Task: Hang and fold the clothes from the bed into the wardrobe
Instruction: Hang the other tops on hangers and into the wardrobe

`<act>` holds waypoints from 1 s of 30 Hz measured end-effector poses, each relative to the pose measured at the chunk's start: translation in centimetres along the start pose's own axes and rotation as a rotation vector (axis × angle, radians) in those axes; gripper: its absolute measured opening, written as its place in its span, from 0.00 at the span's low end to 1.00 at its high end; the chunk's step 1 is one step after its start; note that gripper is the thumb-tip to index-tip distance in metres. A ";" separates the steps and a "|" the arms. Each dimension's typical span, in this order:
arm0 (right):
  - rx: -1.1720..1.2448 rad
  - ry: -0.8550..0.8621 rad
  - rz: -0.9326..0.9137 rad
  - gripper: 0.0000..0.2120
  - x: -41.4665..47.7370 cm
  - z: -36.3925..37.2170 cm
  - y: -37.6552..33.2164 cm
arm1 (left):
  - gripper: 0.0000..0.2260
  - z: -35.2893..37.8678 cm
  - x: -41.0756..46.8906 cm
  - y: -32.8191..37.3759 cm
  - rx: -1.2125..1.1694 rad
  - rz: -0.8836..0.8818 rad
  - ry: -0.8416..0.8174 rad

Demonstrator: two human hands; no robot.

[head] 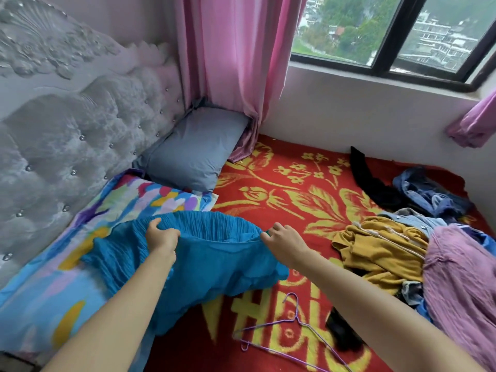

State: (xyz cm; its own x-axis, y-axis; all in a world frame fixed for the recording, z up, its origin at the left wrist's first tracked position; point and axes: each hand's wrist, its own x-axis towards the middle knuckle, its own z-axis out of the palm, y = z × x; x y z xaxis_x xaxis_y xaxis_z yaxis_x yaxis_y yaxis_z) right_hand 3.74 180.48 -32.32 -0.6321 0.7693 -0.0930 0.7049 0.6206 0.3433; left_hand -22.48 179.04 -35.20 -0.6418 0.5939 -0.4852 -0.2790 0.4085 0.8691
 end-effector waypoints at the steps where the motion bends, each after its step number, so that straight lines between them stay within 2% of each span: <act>1: 0.041 -0.035 -0.038 0.08 0.6 0.6 -0.1 | 0.25 -0.2 -0.7 0.6 0.014 0.107 0.005; 4: 0.145 -0.067 -0.080 0.10 1.8 1.7 -1.2 | 0.24 -0.2 -2.8 0.4 -0.072 0.215 -0.062; 8: 0.360 -0.117 -0.010 0.17 2.0 5.3 -1.0 | 0.21 -0.2 -3.5 -1.9 -0.267 0.099 -0.041; 10: 0.691 -0.084 0.115 0.21 1.7 6.9 -0.4 | 0.19 0.5 -3.4 -3.2 -0.232 0.113 -0.019; 12: 1.071 0.023 0.332 0.20 0.9 8.2 -0.1 | 0.17 1.2 -3.4 -4.7 -0.144 0.113 -0.024; 14: 1.248 0.052 0.571 0.18 -0.1 10.9 0.2 | 0.14 2.2 -3.0 -6.7 -0.064 0.080 -0.012; 16: 1.234 -0.065 0.746 0.16 -1.8 15.5 0.4 | 0.13 2.8 -2.9 -9.0 -0.049 0.010 0.006; 19: 1.086 -0.388 0.954 0.15 -6.1 23.0 0.2 | 0.16 2.5 -3.3 -12.4 -0.121 -0.123 0.061; 21: 1.027 -0.591 0.951 0.16 -9.3 27.1 -0.5 | 0.14 1.6 -3.1 -15.0 -0.167 -0.218 0.132; 23: 1.005 -0.708 0.900 0.17 -11.7 29.9 -1.5 | 0.12 0.8 -2.8 -16.8 -0.215 -0.309 0.172; 25: 0.993 -0.749 0.847 0.20 -12.7 31.7 -2.2 | 0.11 0.6 -2.7 -17.9 -0.234 -0.383 0.186; 28: 0.986 -0.776 0.836 0.23 -12.9 34.2 -3.1 | 0.21 0.7 -2.8 -20.1 -0.340 -0.457 0.216; 30: 0.976 -0.818 0.839 0.29 -13.1 35.3 -3.8 | 0.14 0.5 -3.2 -21.5 -0.369 -0.555 0.206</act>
State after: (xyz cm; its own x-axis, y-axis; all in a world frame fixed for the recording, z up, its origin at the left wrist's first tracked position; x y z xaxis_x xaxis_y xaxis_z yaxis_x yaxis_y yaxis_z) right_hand 20.69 173.39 -65.35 0.1613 0.6056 -0.7793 0.8953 -0.4221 -0.1426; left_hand -14.09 168.75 -52.37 -0.4466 0.2072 -0.8704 -0.8057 0.3299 0.4919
